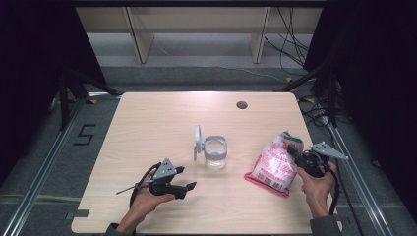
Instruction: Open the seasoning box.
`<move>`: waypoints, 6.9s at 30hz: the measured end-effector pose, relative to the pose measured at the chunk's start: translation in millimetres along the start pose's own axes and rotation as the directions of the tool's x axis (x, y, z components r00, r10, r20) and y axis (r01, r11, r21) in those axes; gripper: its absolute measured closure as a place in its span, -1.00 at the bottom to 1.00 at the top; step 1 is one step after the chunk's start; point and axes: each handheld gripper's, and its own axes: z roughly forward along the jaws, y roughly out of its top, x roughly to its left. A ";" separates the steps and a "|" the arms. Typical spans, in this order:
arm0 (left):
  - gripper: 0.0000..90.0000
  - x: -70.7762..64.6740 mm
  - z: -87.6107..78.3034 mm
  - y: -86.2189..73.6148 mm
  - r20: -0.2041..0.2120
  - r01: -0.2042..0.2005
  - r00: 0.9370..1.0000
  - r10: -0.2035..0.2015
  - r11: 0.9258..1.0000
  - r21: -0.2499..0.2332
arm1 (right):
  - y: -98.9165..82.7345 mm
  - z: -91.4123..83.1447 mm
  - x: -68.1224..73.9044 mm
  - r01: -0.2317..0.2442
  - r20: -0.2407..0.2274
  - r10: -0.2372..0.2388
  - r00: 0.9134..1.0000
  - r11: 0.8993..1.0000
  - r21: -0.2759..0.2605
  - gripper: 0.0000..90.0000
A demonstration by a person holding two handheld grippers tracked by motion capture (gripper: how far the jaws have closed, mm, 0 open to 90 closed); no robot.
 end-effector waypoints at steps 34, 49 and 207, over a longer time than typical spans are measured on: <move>-0.33 -63.5 69.6 33.8 -0.023 -0.229 0.973 0.229 0.973 -0.002 | 62.0 -24.3 86.2 0.163 -0.203 -0.196 0.959 0.972 -0.168 1.00; -0.11 -92.3 121.3 55.4 -0.040 -0.244 0.969 0.242 0.969 -0.048 | 94.9 -37.2 111.1 0.171 -0.289 -0.219 0.932 0.968 -0.183 1.00; 0.69 -88.7 163.4 73.9 0.029 0.012 1.000 -0.003 0.951 -0.310 | 133.2 75.2 193.2 0.403 -0.269 -0.374 0.888 0.913 0.060 1.00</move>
